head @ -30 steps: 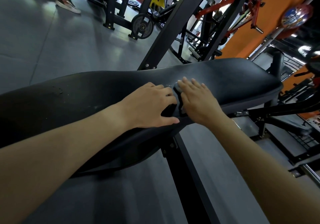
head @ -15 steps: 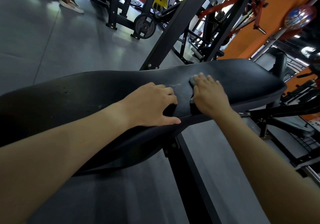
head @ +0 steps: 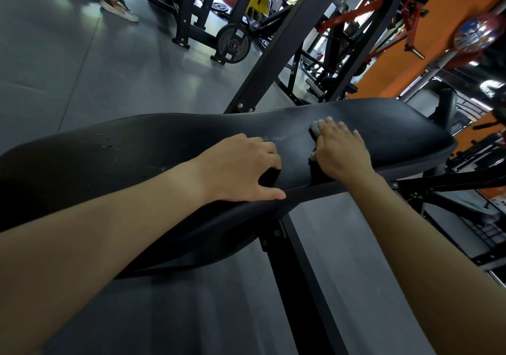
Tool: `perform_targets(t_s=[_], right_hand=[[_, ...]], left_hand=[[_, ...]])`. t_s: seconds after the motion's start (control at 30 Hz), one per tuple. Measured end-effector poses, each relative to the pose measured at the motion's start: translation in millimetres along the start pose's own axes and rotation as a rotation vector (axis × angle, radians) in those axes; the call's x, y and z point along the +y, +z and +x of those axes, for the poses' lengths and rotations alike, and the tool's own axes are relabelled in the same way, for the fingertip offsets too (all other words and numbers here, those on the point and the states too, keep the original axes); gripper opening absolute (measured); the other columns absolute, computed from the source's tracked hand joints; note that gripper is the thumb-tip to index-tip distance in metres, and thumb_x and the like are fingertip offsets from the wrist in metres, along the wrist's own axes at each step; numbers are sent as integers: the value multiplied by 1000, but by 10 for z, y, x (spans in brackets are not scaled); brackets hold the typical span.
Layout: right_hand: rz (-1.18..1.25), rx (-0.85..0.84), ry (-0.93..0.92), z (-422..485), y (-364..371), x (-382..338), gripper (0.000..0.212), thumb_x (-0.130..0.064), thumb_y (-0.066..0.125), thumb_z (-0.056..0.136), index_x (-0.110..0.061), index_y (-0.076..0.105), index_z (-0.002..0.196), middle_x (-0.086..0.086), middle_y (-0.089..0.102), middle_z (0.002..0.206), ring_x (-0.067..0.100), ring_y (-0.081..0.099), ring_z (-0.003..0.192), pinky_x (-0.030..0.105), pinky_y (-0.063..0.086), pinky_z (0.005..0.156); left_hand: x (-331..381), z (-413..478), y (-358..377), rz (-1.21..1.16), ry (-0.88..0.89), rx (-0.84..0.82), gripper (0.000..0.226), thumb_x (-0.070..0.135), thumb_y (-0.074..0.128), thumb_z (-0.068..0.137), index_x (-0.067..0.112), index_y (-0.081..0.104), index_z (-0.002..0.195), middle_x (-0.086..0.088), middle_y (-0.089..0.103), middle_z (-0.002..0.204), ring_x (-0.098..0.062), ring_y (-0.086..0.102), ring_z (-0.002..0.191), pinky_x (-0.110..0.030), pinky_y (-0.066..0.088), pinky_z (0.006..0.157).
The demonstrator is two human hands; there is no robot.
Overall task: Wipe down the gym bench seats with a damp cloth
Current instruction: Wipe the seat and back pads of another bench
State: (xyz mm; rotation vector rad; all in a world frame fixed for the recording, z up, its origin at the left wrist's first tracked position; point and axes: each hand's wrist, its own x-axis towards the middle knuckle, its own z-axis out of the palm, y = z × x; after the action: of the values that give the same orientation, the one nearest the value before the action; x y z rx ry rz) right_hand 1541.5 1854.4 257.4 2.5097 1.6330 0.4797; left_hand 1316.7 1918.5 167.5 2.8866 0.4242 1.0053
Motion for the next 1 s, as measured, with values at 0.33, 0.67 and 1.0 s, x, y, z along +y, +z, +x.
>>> perform_targets(t_s=[0.33, 0.67, 1.0], right_hand=[[17, -113, -332, -263, 15, -324, 54, -32, 24, 109, -28, 17, 163, -6, 10, 170, 14, 5, 157, 44, 4, 128], [30, -47, -12, 672, 2, -50, 56, -29, 30, 104, -21, 27, 159, 3, 19, 169, 28, 14, 156, 57, 9, 125], [37, -153, -315, 265, 64, -345, 57, -32, 31, 108, -28, 16, 163, -6, 9, 170, 16, 4, 157, 45, 5, 127]], left_hand=[[-77, 37, -19, 19, -3, -13, 80, 90, 39, 85, 28, 67, 127, 13, 65, 122, -7, 60, 103, -33, 51, 91], [-152, 49, -12, -86, -9, -49, 80, 90, 45, 82, 28, 63, 130, 17, 56, 121, -4, 51, 105, -32, 54, 91], [-143, 124, 17, -40, 3, -6, 82, 93, 42, 81, 28, 64, 126, 14, 54, 110, -6, 50, 97, -30, 52, 87]])
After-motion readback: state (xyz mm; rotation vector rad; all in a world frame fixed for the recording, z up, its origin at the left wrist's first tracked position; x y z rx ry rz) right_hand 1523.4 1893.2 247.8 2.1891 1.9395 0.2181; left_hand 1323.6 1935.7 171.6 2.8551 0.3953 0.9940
